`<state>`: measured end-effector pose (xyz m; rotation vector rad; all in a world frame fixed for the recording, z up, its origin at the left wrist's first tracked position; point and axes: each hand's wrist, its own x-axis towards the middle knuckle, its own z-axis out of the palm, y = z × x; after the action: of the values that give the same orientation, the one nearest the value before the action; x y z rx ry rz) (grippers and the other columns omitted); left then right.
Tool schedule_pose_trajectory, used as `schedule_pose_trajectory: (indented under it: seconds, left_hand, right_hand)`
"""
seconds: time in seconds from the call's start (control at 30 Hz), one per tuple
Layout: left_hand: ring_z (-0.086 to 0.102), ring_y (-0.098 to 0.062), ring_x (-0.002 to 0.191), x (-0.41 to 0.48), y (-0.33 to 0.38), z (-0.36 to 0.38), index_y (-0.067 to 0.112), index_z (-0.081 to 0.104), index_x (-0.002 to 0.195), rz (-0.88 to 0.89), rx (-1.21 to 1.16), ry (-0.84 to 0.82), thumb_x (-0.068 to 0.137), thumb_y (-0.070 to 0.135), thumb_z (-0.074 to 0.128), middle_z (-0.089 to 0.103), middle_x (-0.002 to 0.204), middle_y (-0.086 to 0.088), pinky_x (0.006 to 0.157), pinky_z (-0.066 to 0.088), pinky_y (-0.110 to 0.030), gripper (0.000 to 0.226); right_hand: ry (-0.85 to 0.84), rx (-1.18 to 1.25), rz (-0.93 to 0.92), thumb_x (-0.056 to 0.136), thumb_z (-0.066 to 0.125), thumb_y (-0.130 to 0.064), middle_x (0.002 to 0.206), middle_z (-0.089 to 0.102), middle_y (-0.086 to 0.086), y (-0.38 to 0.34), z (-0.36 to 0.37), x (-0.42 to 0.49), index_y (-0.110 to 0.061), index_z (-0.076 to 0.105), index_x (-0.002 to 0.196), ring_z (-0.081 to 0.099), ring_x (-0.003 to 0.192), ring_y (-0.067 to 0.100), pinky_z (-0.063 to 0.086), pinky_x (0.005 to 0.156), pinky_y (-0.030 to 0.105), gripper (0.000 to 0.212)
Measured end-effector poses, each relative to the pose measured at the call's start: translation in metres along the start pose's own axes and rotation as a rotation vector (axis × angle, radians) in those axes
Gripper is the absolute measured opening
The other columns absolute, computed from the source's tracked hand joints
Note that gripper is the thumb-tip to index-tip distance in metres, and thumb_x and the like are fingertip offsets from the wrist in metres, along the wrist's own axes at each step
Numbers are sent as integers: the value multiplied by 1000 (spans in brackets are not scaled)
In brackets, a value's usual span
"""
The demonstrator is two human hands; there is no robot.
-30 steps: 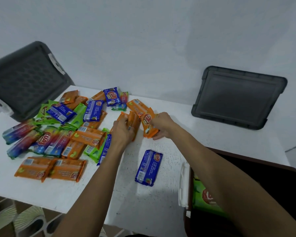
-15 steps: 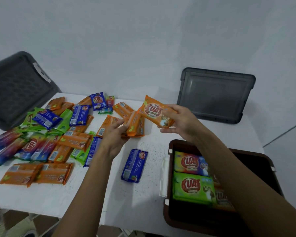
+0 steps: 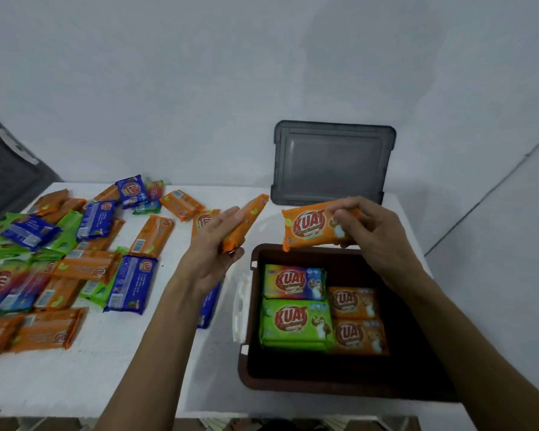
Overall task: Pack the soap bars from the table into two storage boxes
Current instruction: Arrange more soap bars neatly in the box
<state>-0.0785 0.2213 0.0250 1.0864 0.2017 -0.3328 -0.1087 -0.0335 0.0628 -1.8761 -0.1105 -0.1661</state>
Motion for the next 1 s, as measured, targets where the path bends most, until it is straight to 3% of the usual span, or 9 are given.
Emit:
schedule_pose_trajectory:
  seconds: [0.1, 0.2, 0.33, 0.43, 0.57, 0.63, 0.8, 0.9, 1.0]
  left_hand:
    - [53, -7, 60, -2, -9, 12, 21, 59, 102, -8, 29, -12, 55, 42, 85, 56, 90, -2, 54, 45, -24, 57]
    - [54, -8, 61, -3, -18, 20, 16, 53, 120, 22, 74, -4, 53, 36, 83, 57, 93, -1, 53, 44, -25, 77]
    - [51, -6, 59, -2, -27, 27, 13, 55, 114, 130, 128, 10, 57, 39, 76, 59, 83, 3, 50, 43, -21, 66]
    - [55, -6, 59, -2, -31, 29, 13, 54, 118, 200, 214, 27, 57, 41, 74, 62, 88, 5, 50, 46, -20, 70]
    - [66, -3, 85, -7, -36, 33, 18, 55, 126, 261, 383, 0, 59, 45, 72, 65, 108, 5, 64, 52, -18, 74]
    - [65, -8, 101, -9, -38, 35, 21, 57, 128, 277, 449, -6, 61, 48, 71, 66, 115, 3, 73, 53, -22, 74]
    - [63, -13, 108, -16, -40, 43, 31, 57, 130, 285, 501, 3, 70, 40, 72, 66, 118, 6, 75, 56, -26, 62]
    - [65, -9, 101, -19, -38, 46, 30, 53, 134, 305, 489, 14, 74, 34, 77, 62, 119, 1, 69, 55, -21, 65]
    - [66, -5, 97, -22, -37, 48, 30, 50, 136, 311, 476, 16, 73, 36, 68, 61, 118, -1, 66, 55, -19, 65]
  right_hand:
    - [13, -90, -34, 97, 56, -17, 97, 70, -4, 7, -21, -15, -17, 68, 101, 68, 88, 9, 55, 71, 22, 13]
    - [-37, -141, -22, 95, 58, -19, 104, 68, -9, 11, -42, -31, -21, 66, 106, 66, 93, 5, 55, 73, 18, 14]
    - [-71, -161, 52, 92, 63, -19, 109, 63, -17, 21, -61, -50, -24, 64, 110, 64, 97, 0, 57, 73, 18, 19]
    - [-88, -153, 107, 92, 62, -17, 110, 62, -14, 30, -70, -59, -21, 63, 111, 63, 97, -3, 56, 71, 17, 19]
    - [-99, -199, 190, 93, 62, -21, 109, 62, -12, 47, -69, -65, -27, 64, 110, 66, 97, 7, 59, 75, 24, 18]
    - [-99, -220, 246, 93, 62, -23, 111, 61, -9, 57, -63, -64, -31, 63, 109, 65, 98, 11, 61, 77, 31, 18]
    - [-135, -250, 356, 95, 59, -21, 117, 62, -5, 79, -44, -60, -28, 62, 112, 64, 104, 14, 59, 85, 38, 19]
    - [-135, -309, 405, 96, 59, -17, 120, 59, -5, 87, -35, -59, -29, 59, 111, 62, 105, 14, 58, 81, 31, 20]
    - [-114, -444, 381, 97, 55, -13, 112, 57, -4, 91, -31, -60, -26, 56, 110, 59, 95, 11, 52, 63, 16, 19]
